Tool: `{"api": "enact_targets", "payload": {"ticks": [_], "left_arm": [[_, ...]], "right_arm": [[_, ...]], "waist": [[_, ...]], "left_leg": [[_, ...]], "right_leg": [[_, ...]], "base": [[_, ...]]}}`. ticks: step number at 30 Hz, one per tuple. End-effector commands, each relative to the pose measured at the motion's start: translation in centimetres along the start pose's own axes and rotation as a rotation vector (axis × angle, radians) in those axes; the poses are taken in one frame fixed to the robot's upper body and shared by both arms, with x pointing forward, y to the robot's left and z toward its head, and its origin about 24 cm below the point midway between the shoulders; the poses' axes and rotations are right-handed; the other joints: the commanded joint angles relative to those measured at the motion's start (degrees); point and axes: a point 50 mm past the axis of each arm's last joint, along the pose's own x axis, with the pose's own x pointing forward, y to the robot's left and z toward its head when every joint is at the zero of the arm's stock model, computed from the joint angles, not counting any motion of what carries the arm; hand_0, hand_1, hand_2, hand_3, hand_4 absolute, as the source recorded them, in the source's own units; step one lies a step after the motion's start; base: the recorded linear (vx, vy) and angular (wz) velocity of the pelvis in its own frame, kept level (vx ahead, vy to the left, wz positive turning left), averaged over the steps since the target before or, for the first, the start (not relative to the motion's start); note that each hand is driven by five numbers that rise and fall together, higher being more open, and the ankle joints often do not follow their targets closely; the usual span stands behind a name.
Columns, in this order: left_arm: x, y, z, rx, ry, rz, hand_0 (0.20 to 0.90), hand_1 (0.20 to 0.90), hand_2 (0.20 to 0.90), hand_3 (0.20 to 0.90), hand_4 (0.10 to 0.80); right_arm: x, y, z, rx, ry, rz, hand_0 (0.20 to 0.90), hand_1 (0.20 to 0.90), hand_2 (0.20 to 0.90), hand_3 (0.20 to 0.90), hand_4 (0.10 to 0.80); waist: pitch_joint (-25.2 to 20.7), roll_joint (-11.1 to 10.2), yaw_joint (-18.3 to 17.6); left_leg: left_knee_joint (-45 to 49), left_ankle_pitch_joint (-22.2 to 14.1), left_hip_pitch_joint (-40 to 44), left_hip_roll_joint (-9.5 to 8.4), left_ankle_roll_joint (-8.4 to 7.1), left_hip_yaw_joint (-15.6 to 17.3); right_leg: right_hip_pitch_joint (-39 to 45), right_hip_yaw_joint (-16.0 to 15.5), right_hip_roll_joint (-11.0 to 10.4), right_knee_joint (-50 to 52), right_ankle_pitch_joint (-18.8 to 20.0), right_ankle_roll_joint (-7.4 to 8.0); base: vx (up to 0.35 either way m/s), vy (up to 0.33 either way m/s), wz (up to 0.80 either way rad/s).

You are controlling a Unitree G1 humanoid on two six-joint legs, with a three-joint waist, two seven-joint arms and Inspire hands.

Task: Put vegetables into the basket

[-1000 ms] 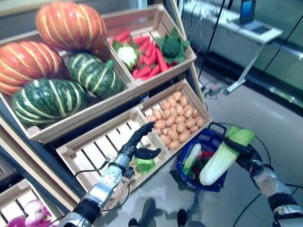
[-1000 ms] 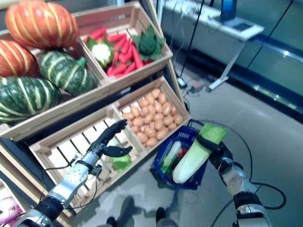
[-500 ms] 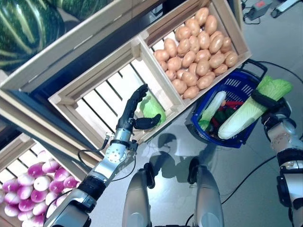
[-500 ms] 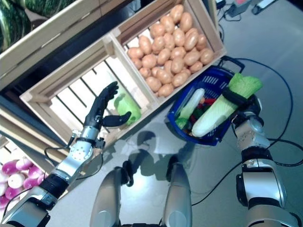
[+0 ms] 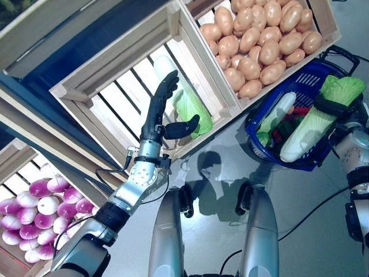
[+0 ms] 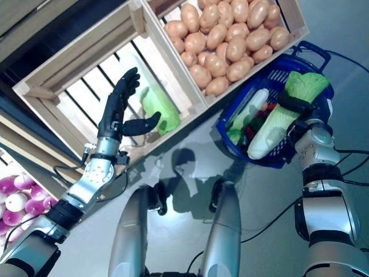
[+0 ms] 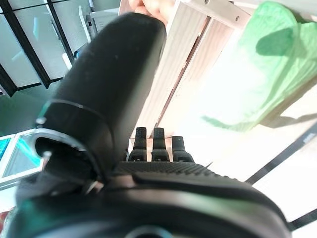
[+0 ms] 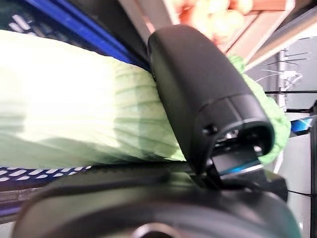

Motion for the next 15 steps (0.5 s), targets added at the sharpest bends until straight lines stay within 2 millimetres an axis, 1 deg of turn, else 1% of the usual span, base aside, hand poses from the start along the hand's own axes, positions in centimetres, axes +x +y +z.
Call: {"api": "enact_targets", "payload": {"ticks": [1,3,7,13,15], "left_arm": [[2.0,0.1,6.9,-0.111,-0.366,0.018,0.9,0.9,0.9,0.9,0.8],[2.4,0.2,7.2,-0.121,-0.372,0.019,0.9,0.9,0.9,0.9,0.8],[2.5,0.0,7.4,-0.13,-0.374,0.006,0.9,0.9,0.9,0.9,0.8],[2.3,-0.2,7.1,-0.124,-0.363,-0.001,0.9,0.9,0.9,0.9,0.8],[2.2,0.0,7.1,-0.122,-0.363,0.005,0.9,0.9,0.9,0.9,0.8]], "right_arm": [[0.2,-1.3,7.9,-0.032,-0.223,-0.085,0.9,0.9,0.9,0.9,0.8],[0.2,-1.2,8.1,-0.042,-0.207,-0.086,0.9,0.9,0.9,0.9,0.8],[0.4,-1.4,7.9,-0.059,-0.169,-0.089,0.9,0.9,0.9,0.9,0.8],[0.4,-1.6,7.3,-0.044,-0.163,-0.088,0.9,0.9,0.9,0.9,0.8],[0.4,-2.3,7.1,-0.031,-0.169,-0.106,0.9,0.9,0.9,0.9,0.8]], "waist": [[-0.2,2.4,-0.8],[-0.2,2.8,-0.9],[-0.2,3.2,-0.8],[-0.2,2.9,-0.6],[-0.2,2.4,-0.3]], "left_leg": [[0.5,-6.3,2.8,-0.71,0.41,-0.5],[1.2,-6.5,1.7,-0.88,0.48,-0.5],[2.0,-6.7,0.1,-1.14,0.77,-0.4],[1.5,-6.6,0.1,-0.93,0.85,-0.4],[1.3,-6.6,0.6,-0.81,0.79,-0.5]], "right_leg": [[3.9,1.1,-0.8,0.1,-1.0,-2.93],[2.4,1.4,-0.9,1.3,-1.5,-3.05],[0.5,1.4,-1.0,2.5,-2.0,-3.24],[0.4,0.7,-0.6,2.6,-2.1,-3.35],[1.0,0.2,-0.5,2.3,-2.0,-3.26]], "base": [[-0.045,-0.005,0.09],[-0.053,-0.008,0.16],[-0.051,-0.01,0.08],[-0.013,0.0,0.02],[0.0,0.0,0.0]]}}
